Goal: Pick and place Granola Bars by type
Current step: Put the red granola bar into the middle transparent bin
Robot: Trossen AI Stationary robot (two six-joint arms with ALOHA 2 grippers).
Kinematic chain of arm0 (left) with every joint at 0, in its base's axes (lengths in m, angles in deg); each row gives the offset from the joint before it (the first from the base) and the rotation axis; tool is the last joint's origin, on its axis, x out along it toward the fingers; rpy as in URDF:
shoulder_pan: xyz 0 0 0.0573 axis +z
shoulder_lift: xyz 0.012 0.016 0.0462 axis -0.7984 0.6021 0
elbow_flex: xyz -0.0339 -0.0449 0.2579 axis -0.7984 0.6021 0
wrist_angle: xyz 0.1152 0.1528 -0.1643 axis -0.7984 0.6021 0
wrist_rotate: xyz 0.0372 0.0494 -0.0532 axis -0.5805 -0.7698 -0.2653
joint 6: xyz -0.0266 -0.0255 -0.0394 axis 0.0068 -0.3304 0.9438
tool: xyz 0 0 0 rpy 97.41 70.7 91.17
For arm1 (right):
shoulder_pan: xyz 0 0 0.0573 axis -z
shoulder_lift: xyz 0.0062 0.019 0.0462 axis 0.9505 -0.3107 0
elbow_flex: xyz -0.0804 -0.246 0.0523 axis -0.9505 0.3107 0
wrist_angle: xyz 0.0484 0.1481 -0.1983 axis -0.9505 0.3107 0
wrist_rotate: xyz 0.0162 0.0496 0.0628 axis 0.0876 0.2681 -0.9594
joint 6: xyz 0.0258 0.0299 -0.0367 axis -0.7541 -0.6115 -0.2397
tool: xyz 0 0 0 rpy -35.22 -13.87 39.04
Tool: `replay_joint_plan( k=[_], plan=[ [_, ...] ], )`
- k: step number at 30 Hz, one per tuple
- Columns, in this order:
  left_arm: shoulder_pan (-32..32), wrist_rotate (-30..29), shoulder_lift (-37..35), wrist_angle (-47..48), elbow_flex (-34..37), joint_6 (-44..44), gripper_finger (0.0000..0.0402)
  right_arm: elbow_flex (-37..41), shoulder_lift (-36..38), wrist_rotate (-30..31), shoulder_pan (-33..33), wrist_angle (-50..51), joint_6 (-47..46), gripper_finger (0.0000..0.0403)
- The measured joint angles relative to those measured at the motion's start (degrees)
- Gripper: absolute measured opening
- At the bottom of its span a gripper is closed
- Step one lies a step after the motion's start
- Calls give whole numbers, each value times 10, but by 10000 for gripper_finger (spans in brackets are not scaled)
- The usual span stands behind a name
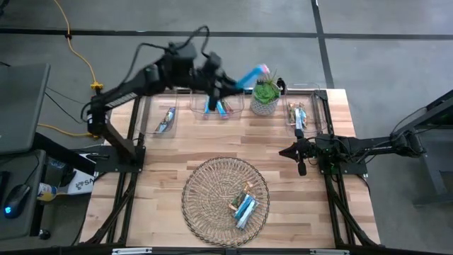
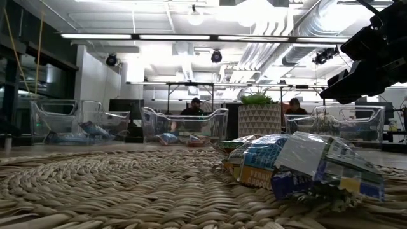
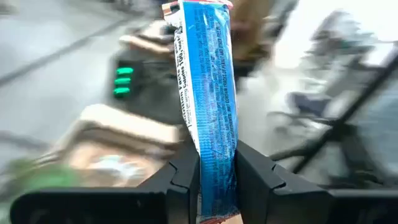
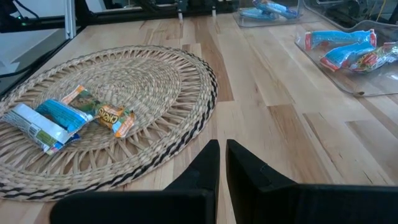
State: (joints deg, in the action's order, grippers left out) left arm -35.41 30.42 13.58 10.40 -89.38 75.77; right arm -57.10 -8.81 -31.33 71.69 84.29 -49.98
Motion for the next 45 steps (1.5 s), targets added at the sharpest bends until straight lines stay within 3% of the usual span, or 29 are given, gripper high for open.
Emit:
replay_joint_plan(
  k=[5, 15, 24, 34, 45],
  plan=[
    [61, -96, -26, 98, 1, -19, 73, 0, 0, 0, 0, 0, 0, 12],
    [179, -197, -28, 204, 18, 20, 73, 0, 0, 0, 0, 0, 0, 12],
    [246, -168, -27, 195, 147, 131, 73, 0, 0, 0, 0, 0, 0, 12],
    [248, -89, -27, 87, 326, 246, 73, 0, 0, 0, 0, 0, 0, 12],
    [237, -59, -24, 19, 416, 323, 73, 0, 0, 0, 0, 0, 0, 12]
  ],
)
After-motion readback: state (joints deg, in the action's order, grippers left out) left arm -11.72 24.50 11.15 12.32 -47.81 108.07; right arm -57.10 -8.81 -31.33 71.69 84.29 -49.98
